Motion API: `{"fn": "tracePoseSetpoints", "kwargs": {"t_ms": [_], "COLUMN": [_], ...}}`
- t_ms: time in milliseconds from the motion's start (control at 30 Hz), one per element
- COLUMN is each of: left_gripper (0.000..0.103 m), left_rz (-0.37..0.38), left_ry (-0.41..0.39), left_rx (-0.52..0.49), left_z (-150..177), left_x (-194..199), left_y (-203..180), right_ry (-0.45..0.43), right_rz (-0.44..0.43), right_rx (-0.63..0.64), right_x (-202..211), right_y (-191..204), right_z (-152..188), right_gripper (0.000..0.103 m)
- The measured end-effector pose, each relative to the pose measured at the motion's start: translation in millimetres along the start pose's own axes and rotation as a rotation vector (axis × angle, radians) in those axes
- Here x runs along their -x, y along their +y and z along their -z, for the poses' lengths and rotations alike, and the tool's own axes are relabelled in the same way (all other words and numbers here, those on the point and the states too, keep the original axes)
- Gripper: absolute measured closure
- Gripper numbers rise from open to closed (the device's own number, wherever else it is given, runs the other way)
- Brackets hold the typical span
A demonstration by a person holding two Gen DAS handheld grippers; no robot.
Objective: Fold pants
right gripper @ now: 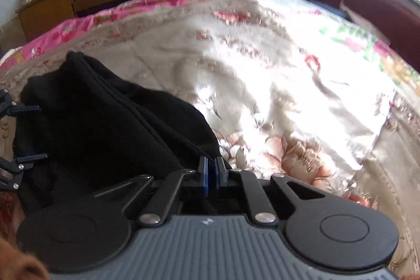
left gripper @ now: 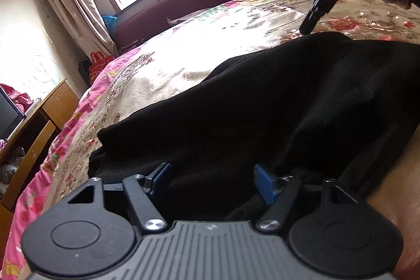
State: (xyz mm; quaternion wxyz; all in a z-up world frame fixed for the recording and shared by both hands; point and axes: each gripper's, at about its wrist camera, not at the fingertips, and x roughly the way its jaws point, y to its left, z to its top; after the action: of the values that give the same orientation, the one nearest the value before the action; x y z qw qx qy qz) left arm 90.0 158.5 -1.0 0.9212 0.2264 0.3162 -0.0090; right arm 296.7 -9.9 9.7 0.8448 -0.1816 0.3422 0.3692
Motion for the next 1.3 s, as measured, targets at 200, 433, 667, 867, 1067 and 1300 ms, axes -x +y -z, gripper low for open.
{"fn": "tracePoseSetpoints", "kwargs": {"t_ms": [200, 433, 667, 867, 1067, 1300], "left_gripper": [0.02, 0.02, 0.02, 0.02, 0.02, 0.02], "left_rz": [-0.018, -0.011, 0.027, 0.046, 0.066, 0.076], "left_ry": [-0.006, -0.039, -0.061, -0.056, -0.059, -0.074], "left_rx": [0.003, 0.008, 0.041, 0.09, 0.099, 0.095], "left_z": [18.5, 27.8, 38.6, 42.2, 45.4, 44.8], "left_x": [35.7, 63.2, 70.4, 60.5, 59.7, 58.1], "left_y": [0.6, -6.2, -1.7, -2.6, -2.7, -5.2], "right_ry": [-0.021, 0.038, 0.028, 0.112, 0.115, 0.089], "right_rz": [-0.225, -0.047, -0.134, -0.12, -0.052, -0.117], "right_rx": [0.191, 0.465, 0.322, 0.458, 0.458, 0.217], "right_x": [46.1, -4.2, 20.1, -20.2, -38.9, -21.4], "right_y": [109.1, 178.5, 170.0, 190.0, 192.9, 156.9], "right_z": [42.3, 67.2, 37.2, 42.7, 33.1, 4.6], "right_gripper": [0.066, 0.068, 0.062, 0.064, 0.099, 0.1]}}
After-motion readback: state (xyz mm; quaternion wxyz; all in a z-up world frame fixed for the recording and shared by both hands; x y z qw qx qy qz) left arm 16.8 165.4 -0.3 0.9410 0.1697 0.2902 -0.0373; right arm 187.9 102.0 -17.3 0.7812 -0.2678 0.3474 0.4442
